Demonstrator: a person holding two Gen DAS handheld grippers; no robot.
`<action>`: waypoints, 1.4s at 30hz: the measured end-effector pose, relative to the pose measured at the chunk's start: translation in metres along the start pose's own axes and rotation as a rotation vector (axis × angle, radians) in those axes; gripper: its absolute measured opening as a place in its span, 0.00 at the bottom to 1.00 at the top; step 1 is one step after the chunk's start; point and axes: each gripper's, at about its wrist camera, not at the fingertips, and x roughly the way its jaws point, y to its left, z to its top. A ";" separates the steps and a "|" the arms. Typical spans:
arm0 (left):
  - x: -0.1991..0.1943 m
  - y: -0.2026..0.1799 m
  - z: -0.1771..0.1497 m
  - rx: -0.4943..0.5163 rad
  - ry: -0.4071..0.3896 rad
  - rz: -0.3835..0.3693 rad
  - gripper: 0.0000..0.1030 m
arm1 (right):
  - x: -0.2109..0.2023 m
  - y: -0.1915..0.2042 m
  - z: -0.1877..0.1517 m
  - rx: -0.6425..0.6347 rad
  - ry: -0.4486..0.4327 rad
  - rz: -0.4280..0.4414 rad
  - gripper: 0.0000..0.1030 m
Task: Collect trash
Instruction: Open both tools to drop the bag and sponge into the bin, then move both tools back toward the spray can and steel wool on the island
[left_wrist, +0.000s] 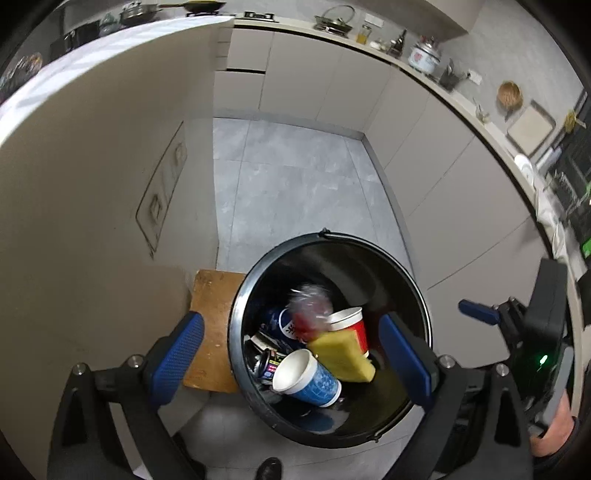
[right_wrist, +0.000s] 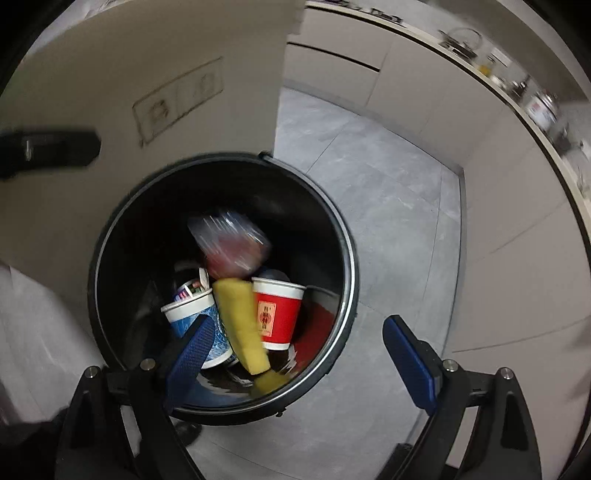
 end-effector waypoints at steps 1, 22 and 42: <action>0.000 -0.002 0.001 0.010 -0.002 0.011 0.93 | -0.001 -0.004 0.000 0.026 0.001 0.012 0.91; -0.086 -0.011 0.049 0.077 -0.140 0.055 0.93 | -0.096 -0.034 0.059 0.342 -0.116 -0.029 0.91; -0.160 0.183 0.069 -0.103 -0.279 0.163 0.94 | -0.151 0.102 0.199 0.236 -0.257 0.033 0.91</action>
